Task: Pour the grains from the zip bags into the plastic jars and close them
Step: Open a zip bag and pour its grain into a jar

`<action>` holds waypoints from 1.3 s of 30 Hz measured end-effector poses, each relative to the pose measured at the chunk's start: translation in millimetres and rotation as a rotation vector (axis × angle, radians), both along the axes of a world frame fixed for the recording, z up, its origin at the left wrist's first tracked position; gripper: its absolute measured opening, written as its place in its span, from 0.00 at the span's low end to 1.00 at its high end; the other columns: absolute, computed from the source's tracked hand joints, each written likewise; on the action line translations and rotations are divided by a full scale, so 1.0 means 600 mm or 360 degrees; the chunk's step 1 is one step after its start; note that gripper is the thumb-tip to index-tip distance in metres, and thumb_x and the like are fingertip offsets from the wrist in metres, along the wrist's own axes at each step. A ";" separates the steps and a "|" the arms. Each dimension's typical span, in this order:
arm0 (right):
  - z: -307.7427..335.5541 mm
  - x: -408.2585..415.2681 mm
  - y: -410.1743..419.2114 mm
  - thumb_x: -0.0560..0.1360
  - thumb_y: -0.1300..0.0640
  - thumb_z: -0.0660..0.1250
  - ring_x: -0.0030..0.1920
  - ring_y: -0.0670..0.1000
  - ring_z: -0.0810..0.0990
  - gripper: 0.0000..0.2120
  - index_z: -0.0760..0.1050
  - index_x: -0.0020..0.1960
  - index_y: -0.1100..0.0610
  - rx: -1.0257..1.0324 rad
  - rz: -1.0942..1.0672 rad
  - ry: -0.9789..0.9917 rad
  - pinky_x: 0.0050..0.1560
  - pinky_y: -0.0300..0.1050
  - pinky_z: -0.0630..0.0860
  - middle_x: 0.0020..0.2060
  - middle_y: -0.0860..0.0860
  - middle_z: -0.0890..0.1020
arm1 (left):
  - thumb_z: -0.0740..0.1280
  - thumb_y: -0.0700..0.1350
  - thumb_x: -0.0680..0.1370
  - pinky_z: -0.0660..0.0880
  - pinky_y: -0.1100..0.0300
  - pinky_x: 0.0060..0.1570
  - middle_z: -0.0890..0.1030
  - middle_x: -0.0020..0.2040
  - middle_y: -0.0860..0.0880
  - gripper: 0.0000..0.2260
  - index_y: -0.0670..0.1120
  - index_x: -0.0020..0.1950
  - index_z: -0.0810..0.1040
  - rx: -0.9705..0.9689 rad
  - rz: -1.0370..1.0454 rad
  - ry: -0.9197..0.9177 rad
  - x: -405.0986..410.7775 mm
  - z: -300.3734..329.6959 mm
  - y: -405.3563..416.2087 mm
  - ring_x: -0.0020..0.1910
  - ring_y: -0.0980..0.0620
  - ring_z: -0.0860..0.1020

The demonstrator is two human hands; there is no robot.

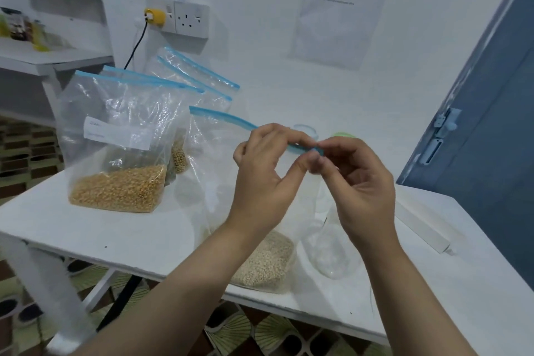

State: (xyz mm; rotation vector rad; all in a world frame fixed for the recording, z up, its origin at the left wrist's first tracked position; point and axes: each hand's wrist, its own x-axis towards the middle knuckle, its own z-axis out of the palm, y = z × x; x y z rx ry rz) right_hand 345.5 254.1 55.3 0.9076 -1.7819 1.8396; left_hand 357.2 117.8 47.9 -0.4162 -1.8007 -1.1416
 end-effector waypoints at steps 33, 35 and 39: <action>-0.029 -0.120 -0.005 0.77 0.44 0.59 0.63 0.46 0.72 0.14 0.76 0.61 0.41 0.1302 -0.0647 0.0425 0.70 0.66 0.55 0.57 0.45 0.75 | 0.66 0.35 0.80 0.80 0.55 0.55 0.77 0.43 0.50 0.04 0.44 0.47 0.76 0.0586 -0.0553 -0.0477 -0.073 0.059 -0.124 0.38 0.58 0.80; -0.030 -0.121 -0.004 0.77 0.47 0.62 0.57 0.46 0.74 0.14 0.76 0.62 0.44 0.1252 -0.0643 0.0495 0.68 0.62 0.61 0.52 0.46 0.74 | 0.66 0.37 0.80 0.79 0.58 0.55 0.77 0.45 0.51 0.04 0.46 0.49 0.76 0.0616 -0.0505 -0.0452 -0.075 0.053 -0.130 0.40 0.57 0.81; -0.037 -0.117 -0.013 0.78 0.50 0.63 0.55 0.49 0.72 0.16 0.76 0.65 0.48 0.1247 -0.0750 0.0578 0.60 0.50 0.62 0.54 0.50 0.75 | 0.67 0.44 0.80 0.73 0.61 0.58 0.79 0.56 0.55 0.10 0.58 0.58 0.76 0.0455 -0.0363 -0.0461 -0.073 -0.001 -0.133 0.55 0.59 0.78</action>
